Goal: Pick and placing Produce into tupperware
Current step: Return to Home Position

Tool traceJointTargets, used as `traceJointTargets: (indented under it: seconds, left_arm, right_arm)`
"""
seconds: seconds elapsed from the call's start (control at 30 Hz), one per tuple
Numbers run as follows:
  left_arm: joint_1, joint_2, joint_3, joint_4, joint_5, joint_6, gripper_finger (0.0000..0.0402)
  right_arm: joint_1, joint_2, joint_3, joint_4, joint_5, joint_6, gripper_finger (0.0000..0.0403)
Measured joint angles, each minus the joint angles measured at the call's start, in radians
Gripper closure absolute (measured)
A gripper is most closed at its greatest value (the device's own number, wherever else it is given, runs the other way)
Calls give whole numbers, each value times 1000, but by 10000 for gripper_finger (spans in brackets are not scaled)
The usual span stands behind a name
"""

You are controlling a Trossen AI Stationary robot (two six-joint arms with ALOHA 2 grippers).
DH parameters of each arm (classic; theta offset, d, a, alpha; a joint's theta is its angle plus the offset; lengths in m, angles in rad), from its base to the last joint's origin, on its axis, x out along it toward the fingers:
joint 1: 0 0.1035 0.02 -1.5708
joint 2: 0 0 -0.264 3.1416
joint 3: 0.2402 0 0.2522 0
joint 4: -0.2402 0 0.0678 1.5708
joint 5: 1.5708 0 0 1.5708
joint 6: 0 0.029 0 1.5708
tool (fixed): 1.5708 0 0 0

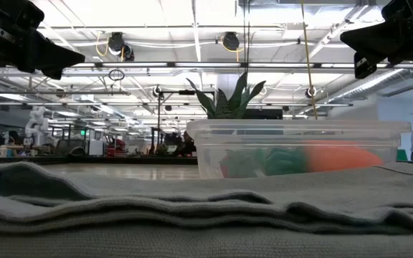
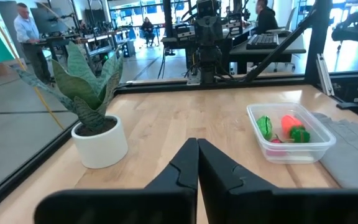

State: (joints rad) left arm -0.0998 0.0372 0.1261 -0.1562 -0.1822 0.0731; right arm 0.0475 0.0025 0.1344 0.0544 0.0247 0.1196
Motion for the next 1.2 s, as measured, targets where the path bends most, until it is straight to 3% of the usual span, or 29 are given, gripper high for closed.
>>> traceJointTargets:
  seconds: [0.23, 0.57, 0.83, 1.2]
  left_arm:
    - [0, 0, 0, 0, 0, 0, 382]
    - [0, 0, 0, 0, 0, 0, 400]
    - [0, 0, 0, 0, 0, 0, 381]
    - [0, 0, 0, 0, 0, 0, 397]
  right_arm:
    - [0, 0, 0, -3, 0, 0, 403]
    - [0, 0, 0, -3, 0, 26, 403]
    - [0, 0, 0, -2, 0, 25, 403]
    - [0, 0, 0, -3, 0, 26, 403]
